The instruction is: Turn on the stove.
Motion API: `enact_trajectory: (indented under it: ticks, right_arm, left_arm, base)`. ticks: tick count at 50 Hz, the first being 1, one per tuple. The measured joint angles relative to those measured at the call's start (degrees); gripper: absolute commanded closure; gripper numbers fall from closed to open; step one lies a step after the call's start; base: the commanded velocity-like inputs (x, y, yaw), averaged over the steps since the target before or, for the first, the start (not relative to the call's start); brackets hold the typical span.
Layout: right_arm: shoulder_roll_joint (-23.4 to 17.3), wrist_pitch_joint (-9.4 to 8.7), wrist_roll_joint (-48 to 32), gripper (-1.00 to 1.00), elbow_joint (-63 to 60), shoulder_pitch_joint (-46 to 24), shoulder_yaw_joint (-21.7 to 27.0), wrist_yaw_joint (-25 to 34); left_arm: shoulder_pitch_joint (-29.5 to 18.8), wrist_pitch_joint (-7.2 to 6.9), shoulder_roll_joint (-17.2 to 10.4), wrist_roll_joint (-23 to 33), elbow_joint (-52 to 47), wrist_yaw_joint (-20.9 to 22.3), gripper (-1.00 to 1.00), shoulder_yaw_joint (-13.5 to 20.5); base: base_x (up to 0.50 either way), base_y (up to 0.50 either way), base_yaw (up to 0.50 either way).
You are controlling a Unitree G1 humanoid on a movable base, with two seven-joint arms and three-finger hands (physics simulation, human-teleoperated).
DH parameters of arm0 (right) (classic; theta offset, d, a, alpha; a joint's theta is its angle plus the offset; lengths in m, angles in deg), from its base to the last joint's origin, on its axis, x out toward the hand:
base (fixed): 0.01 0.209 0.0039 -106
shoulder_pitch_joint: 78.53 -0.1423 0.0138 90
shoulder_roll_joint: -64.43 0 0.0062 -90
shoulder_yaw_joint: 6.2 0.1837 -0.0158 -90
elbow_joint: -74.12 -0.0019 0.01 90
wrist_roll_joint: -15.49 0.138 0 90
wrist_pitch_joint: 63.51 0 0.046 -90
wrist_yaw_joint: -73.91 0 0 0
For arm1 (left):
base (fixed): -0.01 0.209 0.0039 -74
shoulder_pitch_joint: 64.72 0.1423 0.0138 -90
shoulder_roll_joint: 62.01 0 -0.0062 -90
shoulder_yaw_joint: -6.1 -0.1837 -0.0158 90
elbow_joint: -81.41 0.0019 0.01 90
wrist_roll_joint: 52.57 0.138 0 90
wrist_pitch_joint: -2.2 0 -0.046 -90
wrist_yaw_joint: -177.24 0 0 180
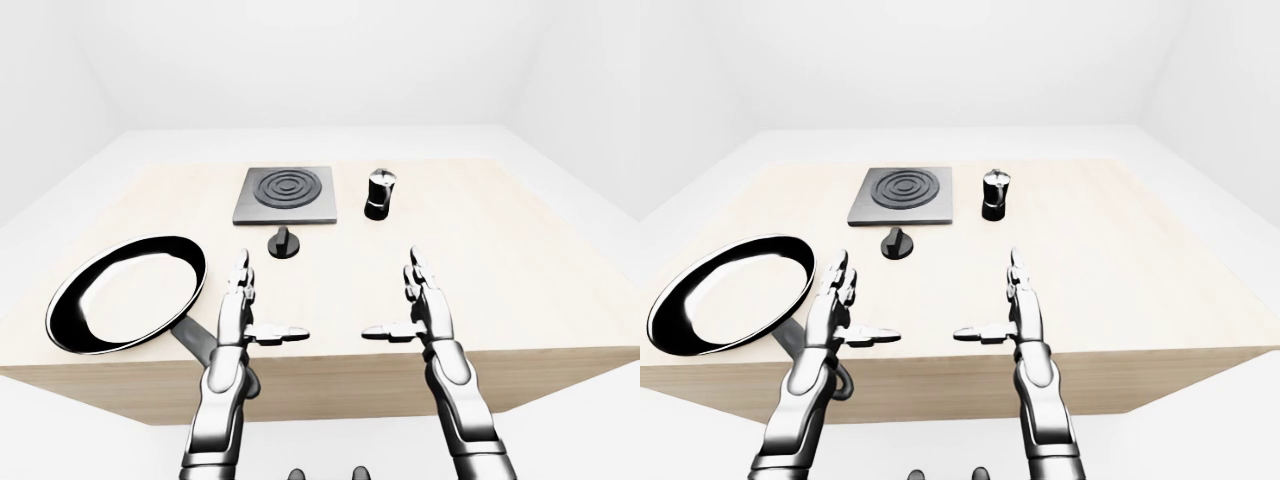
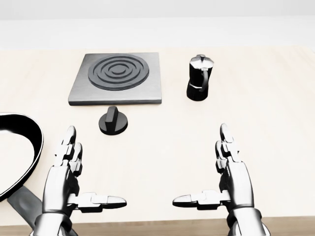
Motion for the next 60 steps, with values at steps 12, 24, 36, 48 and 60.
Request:
enact_trajectory:
  ticks: [12,24,36,48,60]
  right_arm:
    - [-0.39,0.82,-0.53,-1.0,1.85,0.04,0.41,1.09]
    - [-0.54,1.7,-1.08,-1.0,3.13,0.28,0.5,1.56]
    - [-0.46,2.35,-1.7,-1.0,3.71,0.67,0.22,1.72]
    - [-0.35,2.6,-1.93,-1.0,3.69,0.94,-0.03,1.84]
    - [-0.27,2.69,-2.03,-1.0,3.46,0.94,-0.25,1.95]
  left_arm:
    - [0.38,-2.46,-0.29,-0.71,-3.11,1.29,-1.0,0.69]
    - [0.74,-3.57,-0.33,-1.09,-4.68,1.81,-1.0,0.85]
    - [1.1,-4.13,-0.3,-1.11,-5.56,2.05,-1.0,0.72]
    - [1.26,-4.06,-0.24,-1.0,-5.6,2.11,-1.0,0.55]
    - [1.34,-4.28,-0.18,-0.93,-6.05,2.17,-1.0,0.38]
  base:
    - [0.0,0.0,0.0]
    - [0.02,0.0,0.0]
    - [0.34,0.0,0.0]
    - [0.37,0.0,0.0]
    - [0.37,0.0,0.0]
